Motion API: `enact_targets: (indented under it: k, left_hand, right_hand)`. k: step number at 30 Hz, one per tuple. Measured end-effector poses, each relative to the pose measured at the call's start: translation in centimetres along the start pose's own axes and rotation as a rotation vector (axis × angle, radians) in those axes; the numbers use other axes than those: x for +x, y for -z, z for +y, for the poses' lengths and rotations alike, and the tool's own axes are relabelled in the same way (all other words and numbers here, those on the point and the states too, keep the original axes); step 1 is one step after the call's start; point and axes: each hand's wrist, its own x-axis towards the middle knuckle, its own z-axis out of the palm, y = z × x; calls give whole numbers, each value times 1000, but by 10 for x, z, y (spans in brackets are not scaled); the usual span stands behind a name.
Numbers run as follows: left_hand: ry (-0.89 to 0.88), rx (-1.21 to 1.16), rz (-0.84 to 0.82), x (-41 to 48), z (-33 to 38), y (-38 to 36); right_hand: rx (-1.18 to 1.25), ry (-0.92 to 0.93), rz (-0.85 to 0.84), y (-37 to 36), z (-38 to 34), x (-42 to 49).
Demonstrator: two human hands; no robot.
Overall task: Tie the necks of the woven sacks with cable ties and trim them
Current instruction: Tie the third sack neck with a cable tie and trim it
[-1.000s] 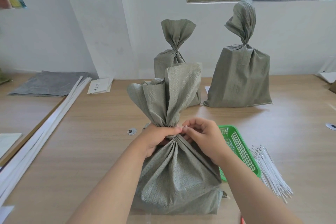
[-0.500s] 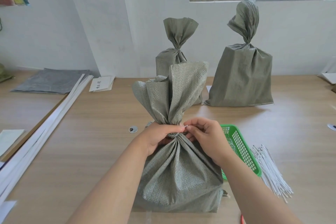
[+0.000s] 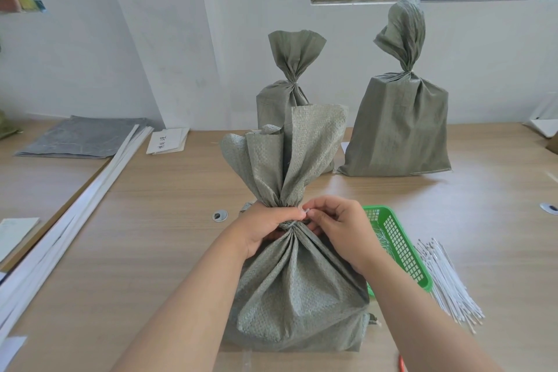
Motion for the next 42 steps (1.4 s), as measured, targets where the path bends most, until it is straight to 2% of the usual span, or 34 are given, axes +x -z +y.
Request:
enact_targets:
  k: [5, 12, 31, 34, 38, 42]
  left_hand:
    - [-20, -11, 8, -1, 1, -1]
    - [-30, -34, -9, 0, -1, 3]
    - [-91, -27, -4, 0, -1, 3]
    - [-82, -27, -5, -1, -3, 5]
    - [-84, -27, -18, -3, -4, 8]
    - [-89, -7, -34, -2, -6, 10]
  right_hand:
    - [-206, 91, 47, -2, 0, -3]
    - [-500, 354, 73, -6, -2, -1]
    - [-539, 418, 46, -7, 5, 3]
    - [-477, 352, 40, -6, 3, 1]
    - [-258, 75, -9, -2, -1, 2]
    - [-122, -68, -44, 1, -9, 6]
